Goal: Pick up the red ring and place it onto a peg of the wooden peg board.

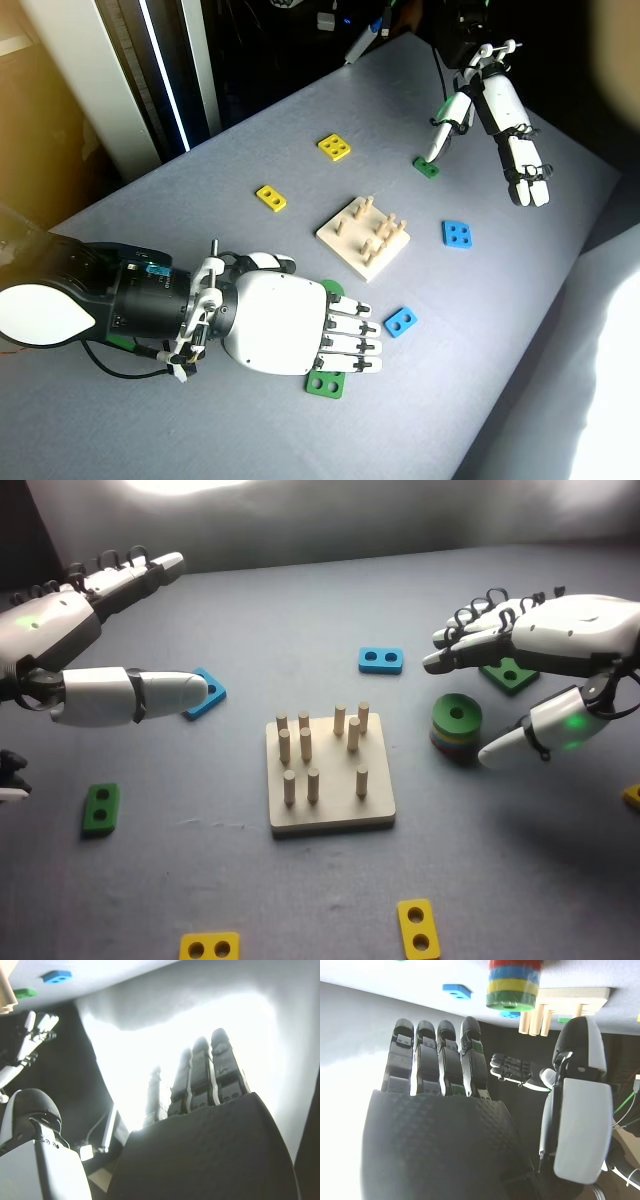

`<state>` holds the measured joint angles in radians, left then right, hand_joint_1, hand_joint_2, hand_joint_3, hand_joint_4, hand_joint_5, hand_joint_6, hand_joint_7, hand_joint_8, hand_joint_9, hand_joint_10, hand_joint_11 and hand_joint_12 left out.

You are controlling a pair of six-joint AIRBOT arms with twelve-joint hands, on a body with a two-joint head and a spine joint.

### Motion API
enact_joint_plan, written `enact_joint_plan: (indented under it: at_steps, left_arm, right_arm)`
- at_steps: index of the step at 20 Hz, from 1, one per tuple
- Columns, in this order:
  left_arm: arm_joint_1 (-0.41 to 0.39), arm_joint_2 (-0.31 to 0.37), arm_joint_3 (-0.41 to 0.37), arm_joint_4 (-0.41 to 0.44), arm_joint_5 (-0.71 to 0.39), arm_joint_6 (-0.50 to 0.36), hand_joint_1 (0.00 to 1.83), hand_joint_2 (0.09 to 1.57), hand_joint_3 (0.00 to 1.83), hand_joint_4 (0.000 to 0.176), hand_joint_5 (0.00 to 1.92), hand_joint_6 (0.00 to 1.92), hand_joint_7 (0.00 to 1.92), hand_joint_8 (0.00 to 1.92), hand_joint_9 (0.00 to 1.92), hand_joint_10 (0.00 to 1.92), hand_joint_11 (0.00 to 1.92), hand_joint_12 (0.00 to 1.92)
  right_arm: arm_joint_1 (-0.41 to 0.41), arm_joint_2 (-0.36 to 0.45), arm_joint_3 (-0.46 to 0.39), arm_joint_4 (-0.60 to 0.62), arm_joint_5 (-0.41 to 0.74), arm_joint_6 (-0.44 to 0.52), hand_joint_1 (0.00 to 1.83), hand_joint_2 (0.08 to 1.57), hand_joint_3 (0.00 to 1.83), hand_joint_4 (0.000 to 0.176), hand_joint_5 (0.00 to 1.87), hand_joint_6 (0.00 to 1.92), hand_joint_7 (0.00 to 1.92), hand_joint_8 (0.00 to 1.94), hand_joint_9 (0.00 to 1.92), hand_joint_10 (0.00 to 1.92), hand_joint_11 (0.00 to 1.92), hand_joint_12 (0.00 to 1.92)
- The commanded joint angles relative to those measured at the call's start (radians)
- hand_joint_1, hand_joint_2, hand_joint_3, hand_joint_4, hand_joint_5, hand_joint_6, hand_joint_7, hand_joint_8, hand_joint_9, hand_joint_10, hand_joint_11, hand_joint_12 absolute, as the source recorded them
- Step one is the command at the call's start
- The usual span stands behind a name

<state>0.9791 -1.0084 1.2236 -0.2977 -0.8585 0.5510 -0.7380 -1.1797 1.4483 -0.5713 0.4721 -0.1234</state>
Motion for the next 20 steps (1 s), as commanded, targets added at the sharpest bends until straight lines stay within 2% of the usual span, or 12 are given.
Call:
enact_joint_plan:
  at_steps: [1, 5, 6, 8, 10, 12, 14, 15, 17, 18, 19, 20]
  left_arm:
    - [-0.010, -0.002, 0.007, -0.003, -0.121, -0.008, 0.40, 0.96, 0.00, 0.176, 0.08, 0.00, 0.00, 0.00, 0.00, 0.00, 0.00, 0.00]
    - [-0.012, -0.001, 0.007, 0.000, -0.121, -0.009, 0.40, 0.97, 0.00, 0.176, 0.08, 0.00, 0.00, 0.00, 0.00, 0.00, 0.00, 0.00]
    - [-0.012, -0.001, 0.008, 0.000, -0.121, -0.010, 0.40, 0.97, 0.00, 0.176, 0.08, 0.00, 0.00, 0.00, 0.00, 0.00, 0.00, 0.00]
    - [-0.013, -0.001, 0.008, 0.001, -0.121, -0.011, 0.40, 0.96, 0.00, 0.176, 0.08, 0.00, 0.00, 0.00, 0.00, 0.00, 0.00, 0.00]
    - [-0.013, -0.001, 0.008, 0.002, -0.121, -0.011, 0.39, 0.96, 0.00, 0.164, 0.07, 0.00, 0.00, 0.00, 0.00, 0.00, 0.00, 0.00]
    - [-0.014, -0.001, 0.008, 0.003, -0.121, -0.012, 0.39, 0.96, 0.00, 0.164, 0.08, 0.00, 0.00, 0.00, 0.00, 0.00, 0.00, 0.00]
    - [-0.015, -0.001, 0.009, 0.006, -0.121, -0.013, 0.40, 0.95, 0.00, 0.167, 0.08, 0.00, 0.00, 0.00, 0.00, 0.00, 0.00, 0.00]
    - [-0.015, -0.001, 0.009, 0.007, -0.121, -0.014, 0.40, 0.95, 0.00, 0.155, 0.08, 0.00, 0.00, 0.00, 0.00, 0.00, 0.00, 0.00]
    - [-0.016, -0.001, 0.009, 0.007, -0.121, -0.015, 0.38, 0.96, 0.00, 0.148, 0.07, 0.00, 0.00, 0.00, 0.00, 0.00, 0.00, 0.00]
    - [-0.017, -0.001, 0.009, 0.007, -0.121, -0.015, 0.40, 0.96, 0.00, 0.150, 0.07, 0.00, 0.00, 0.00, 0.00, 0.00, 0.00, 0.00]
    - [-0.018, -0.002, 0.009, 0.007, -0.121, -0.015, 0.40, 0.96, 0.00, 0.154, 0.07, 0.00, 0.00, 0.00, 0.00, 0.00, 0.00, 0.00]
    - [-0.018, -0.002, 0.009, 0.007, -0.121, -0.015, 0.39, 0.96, 0.00, 0.145, 0.07, 0.00, 0.00, 0.00, 0.00, 0.00, 0.00, 0.00]
  right_arm:
    - [0.015, -0.003, 0.006, 0.031, 0.083, 0.013, 0.74, 0.94, 0.00, 0.000, 0.36, 0.03, 0.17, 0.01, 0.07, 0.02, 0.01, 0.00]
    - [0.015, -0.019, 0.017, 0.030, 0.080, 0.014, 0.75, 0.94, 0.00, 0.012, 0.38, 0.03, 0.18, 0.01, 0.07, 0.01, 0.02, 0.02]
    - [0.015, -0.021, 0.018, 0.029, 0.079, 0.014, 0.77, 0.94, 0.00, 0.000, 0.38, 0.03, 0.18, 0.01, 0.07, 0.01, 0.02, 0.02]
    - [0.015, -0.028, 0.023, 0.021, 0.076, 0.019, 0.79, 0.94, 0.00, 0.000, 0.39, 0.03, 0.19, 0.01, 0.07, 0.01, 0.03, 0.03]
    - [0.015, -0.041, 0.035, 0.000, 0.072, 0.042, 0.79, 0.95, 0.00, 0.000, 0.39, 0.00, 0.21, 0.00, 0.11, 0.00, 0.00, 0.29]
    - [0.015, -0.049, 0.043, -0.013, 0.069, 0.055, 0.81, 0.95, 0.00, 0.000, 0.40, 0.00, 0.23, 0.00, 0.12, 0.01, 0.00, 0.34]
    - [0.015, -0.051, 0.044, -0.021, 0.063, 0.055, 0.81, 0.96, 0.00, 0.010, 0.41, 0.00, 0.21, 0.00, 0.07, 0.01, 0.00, 0.09]
    - [0.015, -0.052, 0.045, -0.025, 0.059, 0.056, 0.85, 0.96, 0.00, 0.006, 0.44, 0.01, 0.22, 0.00, 0.06, 0.00, 0.00, 0.02]
    - [0.015, -0.052, 0.045, -0.028, 0.056, 0.056, 0.86, 0.96, 0.00, 0.017, 0.45, 0.02, 0.21, 0.00, 0.05, 0.00, 0.00, 0.00]
    - [0.015, -0.052, 0.046, -0.029, 0.055, 0.057, 0.88, 0.97, 0.00, 0.000, 0.46, 0.02, 0.23, 0.01, 0.07, 0.01, 0.00, 0.00]
    - [0.015, -0.052, 0.046, -0.029, 0.055, 0.057, 0.89, 0.97, 0.00, 0.000, 0.47, 0.02, 0.22, 0.00, 0.06, 0.00, 0.00, 0.00]
    - [0.015, -0.052, 0.046, -0.029, 0.055, 0.057, 0.90, 0.97, 0.00, 0.000, 0.49, 0.03, 0.22, 0.00, 0.07, 0.01, 0.00, 0.00]
